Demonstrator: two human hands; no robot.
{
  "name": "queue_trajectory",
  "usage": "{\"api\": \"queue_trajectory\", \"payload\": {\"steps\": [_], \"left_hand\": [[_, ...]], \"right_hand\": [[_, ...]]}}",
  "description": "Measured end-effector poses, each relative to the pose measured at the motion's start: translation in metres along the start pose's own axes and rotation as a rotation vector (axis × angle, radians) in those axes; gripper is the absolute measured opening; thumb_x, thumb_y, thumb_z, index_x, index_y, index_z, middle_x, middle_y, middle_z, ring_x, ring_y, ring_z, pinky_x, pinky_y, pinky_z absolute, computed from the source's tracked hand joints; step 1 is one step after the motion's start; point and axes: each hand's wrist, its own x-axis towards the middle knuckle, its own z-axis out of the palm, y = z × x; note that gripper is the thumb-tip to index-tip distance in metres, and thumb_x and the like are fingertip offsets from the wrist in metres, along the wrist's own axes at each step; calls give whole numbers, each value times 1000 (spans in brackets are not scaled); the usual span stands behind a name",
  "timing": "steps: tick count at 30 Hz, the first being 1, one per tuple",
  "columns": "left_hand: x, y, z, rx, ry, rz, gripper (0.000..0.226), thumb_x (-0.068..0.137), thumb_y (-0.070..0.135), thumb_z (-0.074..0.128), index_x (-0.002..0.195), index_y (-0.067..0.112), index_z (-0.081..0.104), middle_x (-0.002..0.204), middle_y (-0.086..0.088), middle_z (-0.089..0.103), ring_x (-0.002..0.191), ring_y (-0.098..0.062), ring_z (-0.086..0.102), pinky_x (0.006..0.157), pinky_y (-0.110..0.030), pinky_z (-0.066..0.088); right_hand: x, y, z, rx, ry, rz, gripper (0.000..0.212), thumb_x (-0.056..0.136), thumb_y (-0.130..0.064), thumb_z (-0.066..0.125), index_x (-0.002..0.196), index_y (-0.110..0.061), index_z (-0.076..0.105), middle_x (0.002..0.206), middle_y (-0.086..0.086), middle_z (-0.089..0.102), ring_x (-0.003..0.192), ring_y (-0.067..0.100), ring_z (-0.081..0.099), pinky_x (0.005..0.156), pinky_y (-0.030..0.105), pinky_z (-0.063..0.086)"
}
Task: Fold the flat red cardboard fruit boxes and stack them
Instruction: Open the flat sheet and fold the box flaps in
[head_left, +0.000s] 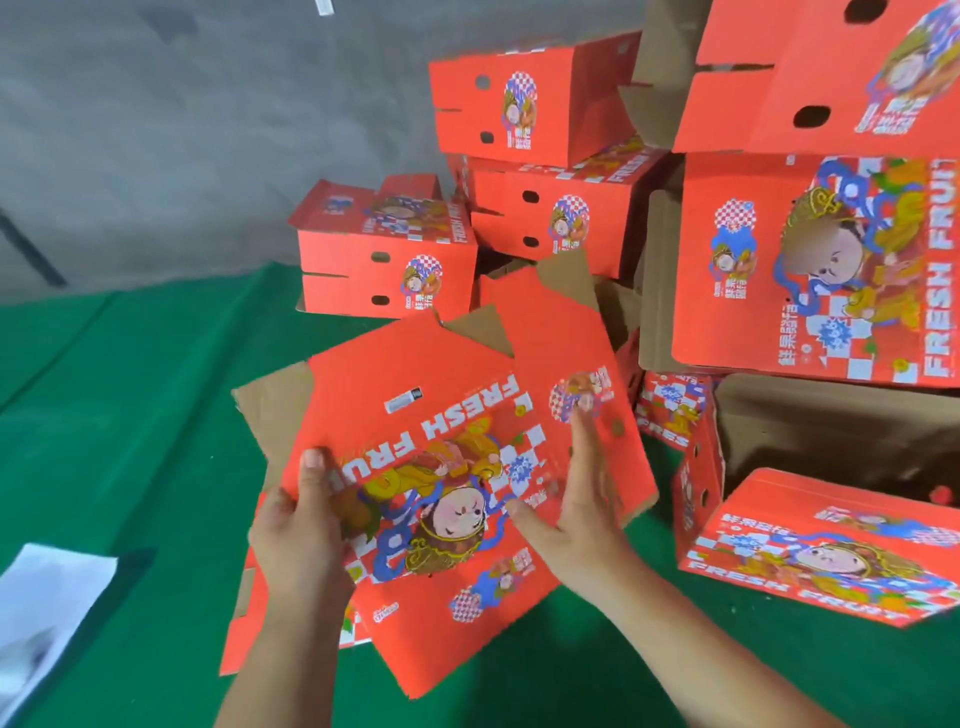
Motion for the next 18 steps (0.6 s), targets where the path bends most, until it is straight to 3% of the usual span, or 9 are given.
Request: {"api": "queue_trajectory", "payload": {"steps": [3, 5, 6, 8, 9, 11, 13, 15, 18], "left_hand": [[-6, -6, 2, -265, 55, -252, 37, 102, 56, 54, 89, 22, 56, 70, 0, 61, 49, -16, 60, 52, -34, 55], [-12, -17, 6, -332, 45, -437, 39, 107, 54, 42, 89, 22, 54, 77, -3, 58, 49, -16, 58, 52, -30, 51], [-17, -23, 11, -335, 12, -505, 39, 110, 49, 37, 87, 22, 51, 78, -5, 55, 49, -15, 57, 53, -30, 50], [-34, -40, 19, -306, -80, -595, 30, 111, 38, 39, 90, 23, 52, 90, -5, 56, 68, -16, 62, 68, -38, 56], [-44, -49, 25, -228, -155, -617, 23, 111, 32, 44, 93, 22, 55, 98, -6, 60, 79, -17, 63, 80, -42, 57], [-63, -71, 33, -47, -399, -673, 13, 106, 20, 55, 96, 18, 63, 104, -9, 67, 82, -18, 65, 87, -40, 56], [-80, -79, 41, -22, -624, -845, 17, 99, 30, 63, 108, 17, 68, 108, -6, 72, 84, -16, 69, 75, -32, 56], [-77, -81, 46, 20, -589, -822, 37, 98, 36, 65, 133, 24, 57, 117, -1, 70, 93, -17, 73, 74, -32, 56], [-46, -59, 47, 55, -351, -511, 75, 100, 32, 66, 161, 26, 24, 144, -4, 56, 121, -23, 61, 100, -36, 49]], "right_hand": [[-5, 23, -12, -167, 9, 371, 118, 85, -53, 76, 163, -27, -8, 171, 13, 1, 158, 24, 4, 126, 40, 11], [-11, 31, -18, 29, 6, 560, 113, 86, -50, 77, 164, -23, -1, 169, 12, 14, 156, 23, 15, 125, 37, 18], [-13, 32, -18, 196, -9, 585, 101, 89, -41, 77, 164, -22, 11, 164, 7, 32, 151, 21, 30, 120, 35, 29], [-15, 30, -16, 445, -34, 530, 54, 95, -20, 72, 144, -27, 50, 136, -3, 67, 125, 15, 63, 96, 20, 50], [-11, 27, -17, 470, -12, 472, 39, 96, -11, 70, 129, -28, 61, 122, -6, 74, 112, 10, 69, 85, 14, 52], [0, 20, -23, 420, 23, 373, 36, 95, -2, 66, 116, -31, 66, 110, -14, 77, 99, 1, 72, 77, 10, 51], [11, 13, -40, 317, -16, 276, 38, 96, -2, 64, 115, -34, 67, 106, -21, 76, 96, -2, 71, 77, 11, 50], [16, 12, -59, 138, -122, 173, 36, 99, -11, 64, 124, -37, 66, 109, -23, 75, 101, -1, 70, 85, 17, 52], [26, 11, -96, -55, -115, 135, 30, 99, -22, 66, 126, -35, 68, 107, -21, 76, 99, 1, 71, 92, 35, 56]]}}
